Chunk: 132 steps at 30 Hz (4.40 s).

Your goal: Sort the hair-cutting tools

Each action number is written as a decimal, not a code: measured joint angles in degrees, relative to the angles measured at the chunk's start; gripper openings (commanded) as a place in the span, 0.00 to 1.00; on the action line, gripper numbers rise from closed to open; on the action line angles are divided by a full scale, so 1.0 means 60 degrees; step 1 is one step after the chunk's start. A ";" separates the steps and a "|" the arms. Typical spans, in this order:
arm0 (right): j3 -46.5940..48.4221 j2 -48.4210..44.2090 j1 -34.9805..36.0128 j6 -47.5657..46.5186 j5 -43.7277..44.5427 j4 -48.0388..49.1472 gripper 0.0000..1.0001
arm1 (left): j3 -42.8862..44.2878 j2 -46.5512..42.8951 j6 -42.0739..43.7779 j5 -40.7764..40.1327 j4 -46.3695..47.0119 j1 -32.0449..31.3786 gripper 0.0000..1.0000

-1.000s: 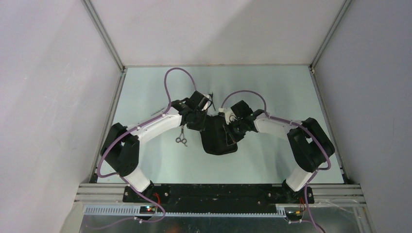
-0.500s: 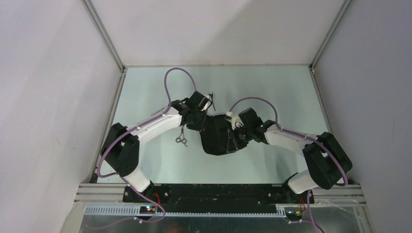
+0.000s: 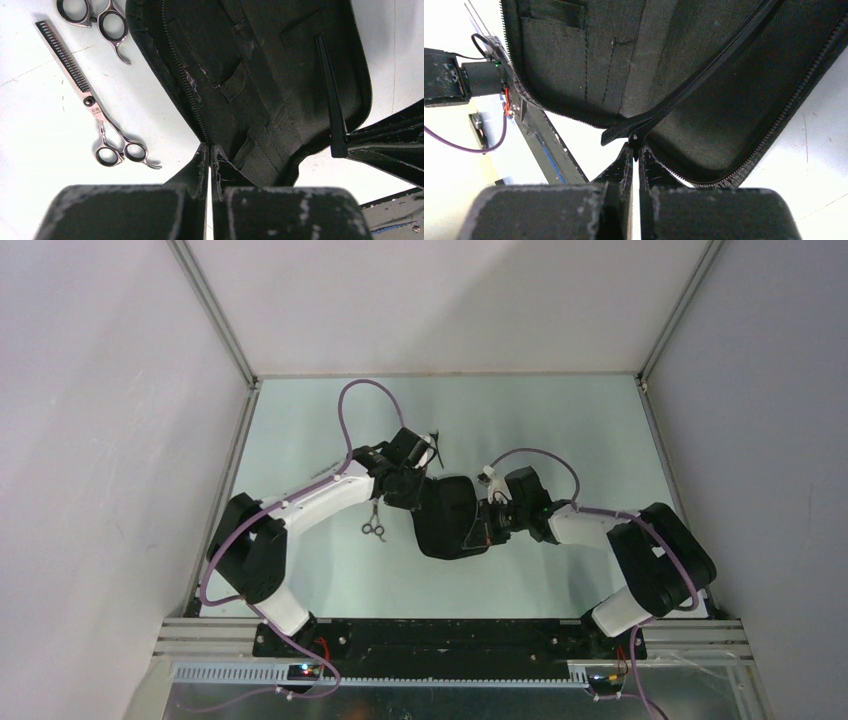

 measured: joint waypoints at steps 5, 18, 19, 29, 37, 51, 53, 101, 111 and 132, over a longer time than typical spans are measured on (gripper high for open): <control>-0.0095 0.0291 -0.0204 0.0382 -0.0342 0.0692 0.00 | 0.0000 0.0000 0.0000 0.0011 0.0000 0.0000 0.00; -0.0091 0.0812 -0.0404 0.0368 -0.1075 0.1435 0.00 | 0.0000 0.0000 0.0069 0.0113 0.0000 0.0000 0.00; -0.0055 0.0852 -0.0404 0.0310 -0.1115 0.1402 0.00 | 0.0000 0.0000 0.0073 0.0120 0.0000 0.0000 0.00; 0.1202 0.1290 -0.0404 -0.0962 -0.0885 -0.0441 0.00 | 0.0000 0.0000 0.0168 0.0164 -0.0004 0.0000 0.00; 0.2605 0.1293 -0.0335 -0.2630 0.0597 -0.3085 0.00 | 0.0000 0.0000 0.0415 0.0168 0.0015 0.0000 0.00; 0.3574 0.1694 0.0688 -0.4641 0.3417 -0.4860 0.00 | 0.0000 0.0051 0.0820 0.0674 0.0160 0.0000 0.00; 0.3668 0.1821 0.0798 -0.4692 0.3639 -0.4885 0.00 | 0.0000 0.0080 0.0823 0.0688 0.0157 0.0000 0.00; 0.4495 0.2634 0.1829 -0.7216 0.7796 -0.4284 0.03 | -0.0718 0.0138 0.0991 0.1217 0.0732 0.0131 0.00; 0.4368 0.2229 0.1738 -0.6156 0.7901 -0.4881 0.40 | -0.0725 0.0291 0.1064 0.1457 0.0648 0.0066 0.00; 0.3566 -0.3326 -0.0361 -0.2732 0.6947 -0.5872 0.76 | -0.0342 -0.0477 0.0652 0.0124 -0.0029 -0.0193 0.79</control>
